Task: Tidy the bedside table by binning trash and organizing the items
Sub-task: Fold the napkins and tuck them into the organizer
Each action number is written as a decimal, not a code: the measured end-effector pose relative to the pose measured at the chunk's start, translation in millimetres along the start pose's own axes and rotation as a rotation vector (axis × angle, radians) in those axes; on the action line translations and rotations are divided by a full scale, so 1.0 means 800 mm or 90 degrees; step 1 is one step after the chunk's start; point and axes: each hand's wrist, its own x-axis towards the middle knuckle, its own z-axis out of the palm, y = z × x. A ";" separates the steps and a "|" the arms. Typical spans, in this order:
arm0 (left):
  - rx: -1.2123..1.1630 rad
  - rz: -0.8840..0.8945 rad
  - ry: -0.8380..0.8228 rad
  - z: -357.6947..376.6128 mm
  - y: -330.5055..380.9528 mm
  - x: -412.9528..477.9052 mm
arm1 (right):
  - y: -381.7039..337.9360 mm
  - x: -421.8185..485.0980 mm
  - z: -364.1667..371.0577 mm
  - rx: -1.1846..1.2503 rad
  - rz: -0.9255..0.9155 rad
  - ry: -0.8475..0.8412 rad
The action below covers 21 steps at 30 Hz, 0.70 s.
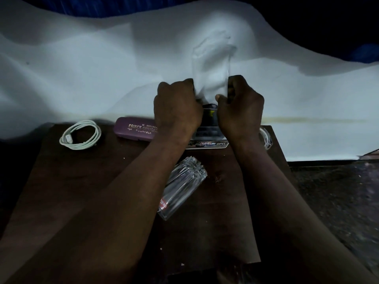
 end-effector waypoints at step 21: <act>-0.064 0.003 0.056 -0.004 0.001 -0.005 | -0.002 0.000 0.003 0.001 0.031 -0.024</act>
